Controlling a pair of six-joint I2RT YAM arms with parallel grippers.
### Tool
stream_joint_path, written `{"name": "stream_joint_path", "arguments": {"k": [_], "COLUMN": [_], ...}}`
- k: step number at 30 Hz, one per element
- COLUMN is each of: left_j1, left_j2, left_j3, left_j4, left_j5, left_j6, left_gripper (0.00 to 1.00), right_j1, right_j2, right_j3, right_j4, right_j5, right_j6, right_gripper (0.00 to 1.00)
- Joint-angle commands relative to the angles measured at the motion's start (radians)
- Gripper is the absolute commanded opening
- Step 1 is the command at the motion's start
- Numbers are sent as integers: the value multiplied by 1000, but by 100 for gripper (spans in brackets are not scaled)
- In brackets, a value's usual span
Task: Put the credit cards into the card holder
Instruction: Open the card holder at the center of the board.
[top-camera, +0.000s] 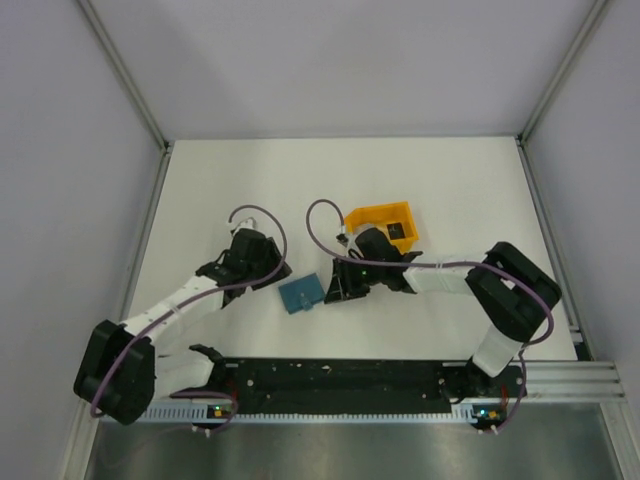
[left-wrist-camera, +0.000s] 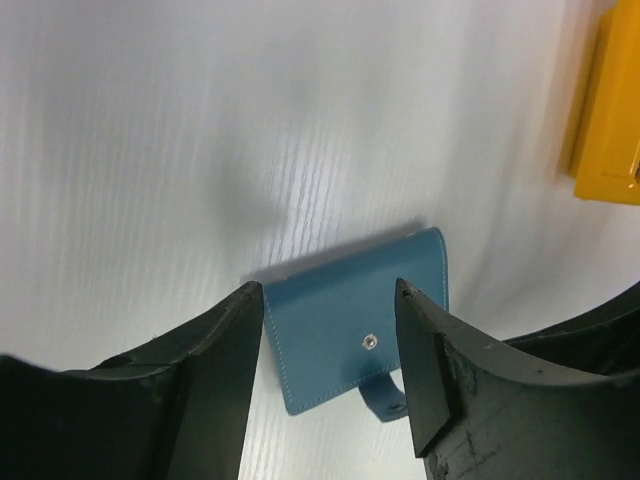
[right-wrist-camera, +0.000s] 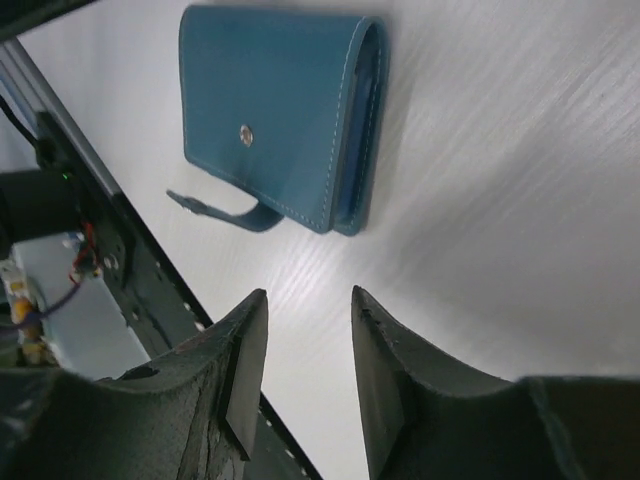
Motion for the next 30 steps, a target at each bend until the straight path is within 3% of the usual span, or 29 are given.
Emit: {"name": "stream_joint_path", "arguments": {"k": [1,11,19,24,30], "left_j1": [27,38,38,38,38], "left_j2": [90,238,173,141,119], "left_j3": [28,20,-61,-66,-4], "left_j4": [163,144,110,90,-10], "left_j5": [42,210,185,159,102], "left_j6": [77,37,-12,-5,20], "left_gripper": [60,62,61,61,61], "right_j1": [2,61,55,62,113], "right_j2": [53,130,150,-51,-60], "right_j3": [5,-24,49,31,-12], "right_j4": [225,371,311,115,107], "right_j5": [-2,33,26,249,238], "right_j6": [330,583,535,351,352], "right_gripper": [40,45,46,52,53]}}
